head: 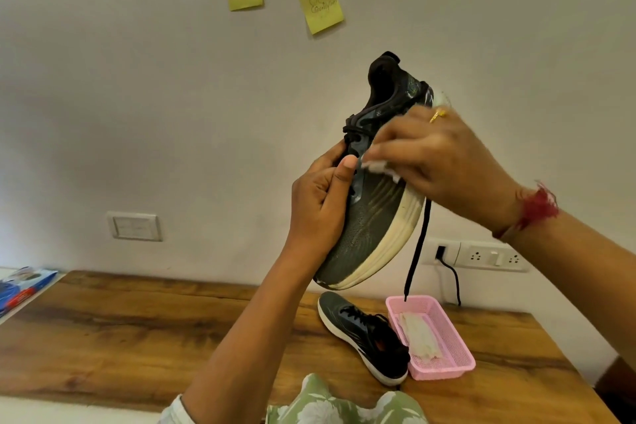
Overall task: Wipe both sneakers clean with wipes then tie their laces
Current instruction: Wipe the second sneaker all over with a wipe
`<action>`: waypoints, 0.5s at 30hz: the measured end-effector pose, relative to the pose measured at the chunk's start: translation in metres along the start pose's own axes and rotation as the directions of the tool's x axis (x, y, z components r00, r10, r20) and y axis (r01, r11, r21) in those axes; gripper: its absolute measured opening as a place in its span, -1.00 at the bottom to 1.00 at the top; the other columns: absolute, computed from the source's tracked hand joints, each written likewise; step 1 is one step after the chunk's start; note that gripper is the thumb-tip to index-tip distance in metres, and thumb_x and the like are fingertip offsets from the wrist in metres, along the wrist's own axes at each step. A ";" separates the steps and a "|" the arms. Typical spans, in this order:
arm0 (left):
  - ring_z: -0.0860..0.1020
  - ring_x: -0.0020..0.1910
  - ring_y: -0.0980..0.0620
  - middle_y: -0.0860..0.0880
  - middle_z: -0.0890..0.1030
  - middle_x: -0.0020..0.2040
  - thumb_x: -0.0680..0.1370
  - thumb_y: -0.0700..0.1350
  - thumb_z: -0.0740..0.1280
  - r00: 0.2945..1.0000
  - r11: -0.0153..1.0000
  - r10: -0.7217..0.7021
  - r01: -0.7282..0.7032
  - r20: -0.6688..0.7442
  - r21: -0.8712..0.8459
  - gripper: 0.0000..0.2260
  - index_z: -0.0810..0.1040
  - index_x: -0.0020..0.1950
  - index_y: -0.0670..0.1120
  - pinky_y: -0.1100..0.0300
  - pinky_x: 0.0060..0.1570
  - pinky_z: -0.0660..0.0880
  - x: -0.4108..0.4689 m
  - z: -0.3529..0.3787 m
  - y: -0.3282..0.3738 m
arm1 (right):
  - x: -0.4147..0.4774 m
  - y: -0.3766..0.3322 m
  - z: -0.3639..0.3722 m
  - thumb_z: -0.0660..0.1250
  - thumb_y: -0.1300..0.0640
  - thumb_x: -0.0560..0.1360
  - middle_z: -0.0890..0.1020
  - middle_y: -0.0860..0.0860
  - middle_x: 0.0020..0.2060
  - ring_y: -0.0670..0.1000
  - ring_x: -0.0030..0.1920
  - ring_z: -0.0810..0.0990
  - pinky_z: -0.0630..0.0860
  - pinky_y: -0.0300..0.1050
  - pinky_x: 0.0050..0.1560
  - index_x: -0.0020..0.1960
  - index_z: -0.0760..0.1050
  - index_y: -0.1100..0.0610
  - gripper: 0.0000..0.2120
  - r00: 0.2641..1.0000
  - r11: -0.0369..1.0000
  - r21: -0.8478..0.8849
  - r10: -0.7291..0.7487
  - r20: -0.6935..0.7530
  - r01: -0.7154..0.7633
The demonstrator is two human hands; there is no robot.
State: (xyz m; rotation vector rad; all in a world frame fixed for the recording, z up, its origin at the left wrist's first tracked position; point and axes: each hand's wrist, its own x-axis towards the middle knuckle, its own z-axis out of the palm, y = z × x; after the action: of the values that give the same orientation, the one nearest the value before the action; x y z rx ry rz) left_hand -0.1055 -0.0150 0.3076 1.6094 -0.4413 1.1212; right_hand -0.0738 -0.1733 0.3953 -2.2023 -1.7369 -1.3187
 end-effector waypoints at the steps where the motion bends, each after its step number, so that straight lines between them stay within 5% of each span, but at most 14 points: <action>1: 0.59 0.13 0.07 -0.17 0.59 0.24 0.61 -0.01 0.13 1.000 1.000 -0.007 0.007 -0.002 0.005 -0.64 0.66 -0.15 -0.10 0.23 -0.01 0.52 0.001 0.000 0.001 | 0.002 0.004 0.000 0.20 0.13 0.50 0.63 0.05 -0.11 0.09 -0.13 0.52 0.32 -0.06 -0.09 0.00 0.64 0.11 -0.75 0.999 0.999 0.008 0.035 -0.033 -0.034; 6: 0.58 0.17 0.07 -0.17 0.60 0.22 0.61 0.01 0.13 1.000 1.000 -0.011 0.011 -0.017 0.015 -0.61 0.69 -0.11 -0.15 0.17 0.05 0.53 -0.002 -0.004 -0.002 | -0.005 -0.013 0.002 0.20 0.15 0.51 0.62 0.03 -0.10 0.05 -0.13 0.52 0.39 -0.06 -0.15 0.00 0.64 0.10 -0.76 0.994 0.990 0.110 -0.095 0.054 0.089; 11: 0.59 0.13 0.09 -0.15 0.59 0.24 0.61 0.02 0.13 0.999 0.999 -0.036 0.037 -0.013 0.039 -0.53 0.66 -0.23 -0.26 0.22 0.00 0.52 -0.002 -0.001 -0.001 | -0.002 0.007 0.001 0.18 0.11 0.50 0.63 0.04 -0.11 0.10 -0.15 0.54 0.34 -0.06 -0.12 -0.01 0.64 0.11 -0.73 0.997 0.997 0.028 0.076 -0.008 -0.076; 15: 0.60 0.09 0.05 -0.16 0.64 0.12 0.61 0.03 0.12 1.000 0.999 -0.018 0.018 -0.002 0.036 -0.58 0.68 -0.17 -0.16 0.24 -0.03 0.52 -0.005 -0.005 -0.002 | -0.010 -0.014 0.004 0.20 0.12 0.49 0.63 0.02 -0.11 0.03 -0.14 0.53 0.43 -0.06 -0.17 0.00 0.64 0.10 -0.75 0.995 0.988 0.150 -0.054 0.083 0.041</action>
State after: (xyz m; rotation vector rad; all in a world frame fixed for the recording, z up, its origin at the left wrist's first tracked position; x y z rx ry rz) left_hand -0.1090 -0.0108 0.3019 1.6401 -0.4065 1.1225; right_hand -0.0833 -0.1734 0.3801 -2.1796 -1.8626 -1.0788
